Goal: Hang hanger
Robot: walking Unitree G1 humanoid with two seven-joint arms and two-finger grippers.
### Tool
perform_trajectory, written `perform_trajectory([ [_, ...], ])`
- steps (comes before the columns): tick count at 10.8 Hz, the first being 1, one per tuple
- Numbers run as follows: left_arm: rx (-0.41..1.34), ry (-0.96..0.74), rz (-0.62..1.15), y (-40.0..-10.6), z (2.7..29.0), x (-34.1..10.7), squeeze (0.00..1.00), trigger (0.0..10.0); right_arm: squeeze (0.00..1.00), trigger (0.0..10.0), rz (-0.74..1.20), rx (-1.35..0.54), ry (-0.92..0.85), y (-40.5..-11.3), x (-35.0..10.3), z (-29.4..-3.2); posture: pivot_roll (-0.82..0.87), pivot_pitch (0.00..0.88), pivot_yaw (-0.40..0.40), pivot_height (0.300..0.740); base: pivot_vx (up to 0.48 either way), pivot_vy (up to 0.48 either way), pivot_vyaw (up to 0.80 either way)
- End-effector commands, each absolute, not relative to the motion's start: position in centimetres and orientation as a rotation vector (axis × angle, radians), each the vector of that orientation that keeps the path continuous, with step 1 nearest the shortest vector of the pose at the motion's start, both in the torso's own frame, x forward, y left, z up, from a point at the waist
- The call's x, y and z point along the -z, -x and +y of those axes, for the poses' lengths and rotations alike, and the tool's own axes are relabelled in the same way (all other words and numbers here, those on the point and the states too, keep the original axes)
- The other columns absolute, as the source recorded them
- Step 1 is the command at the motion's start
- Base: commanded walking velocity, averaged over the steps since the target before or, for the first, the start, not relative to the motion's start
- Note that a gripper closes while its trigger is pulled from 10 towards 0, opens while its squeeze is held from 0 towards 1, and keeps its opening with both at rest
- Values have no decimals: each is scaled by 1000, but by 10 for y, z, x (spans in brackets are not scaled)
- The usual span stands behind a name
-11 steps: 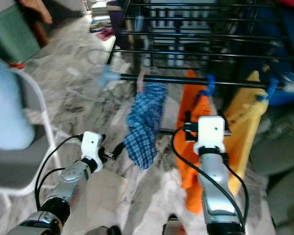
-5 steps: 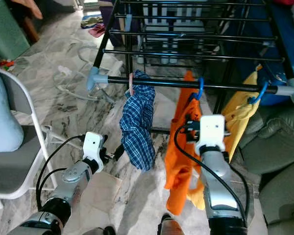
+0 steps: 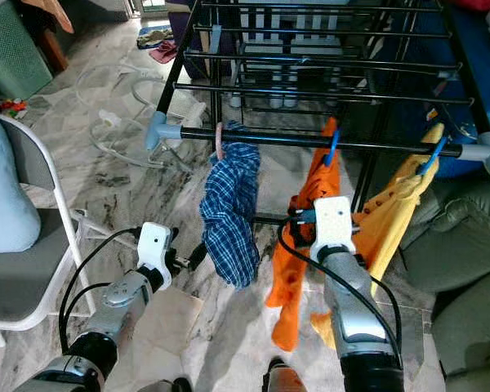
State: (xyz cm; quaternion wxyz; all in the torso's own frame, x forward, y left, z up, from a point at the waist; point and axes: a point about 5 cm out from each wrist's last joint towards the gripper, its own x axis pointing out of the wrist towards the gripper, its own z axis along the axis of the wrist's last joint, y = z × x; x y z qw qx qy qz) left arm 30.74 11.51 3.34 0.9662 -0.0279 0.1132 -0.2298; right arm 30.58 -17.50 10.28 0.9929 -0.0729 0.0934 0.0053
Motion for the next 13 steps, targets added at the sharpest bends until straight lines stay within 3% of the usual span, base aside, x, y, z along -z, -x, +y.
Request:
perform_trajectory([
  [1,461,42,253,-304,120,-29,0,10000,0,10000,227,12,151,-302,-97,-178,-175,147,65,740,0,0,0],
  [2,463,41,257,-304,119,-28,0,10000,0,10000,237,104,175,-295,-97,-197,-182,150,71,740,0,0,0],
  [5,481,35,266,-305,115,-29,0,10000,0,10000,227,195,202,-286,-102,-221,-202,154,83,740,0,0,0],
  [9,485,25,279,-305,114,-28,0,10000,0,10000,203,59,217,-298,-113,-214,-198,152,87,740,0,0,0],
  [10,485,21,290,-304,113,-25,0,10000,0,0,230,2,213,-306,-116,-221,-201,152,86,740,0,0,0],
  [13,482,17,306,-302,111,-23,0,10000,0,0,269,-69,256,-316,-128,-244,-200,149,71,740,0,0,0],
])
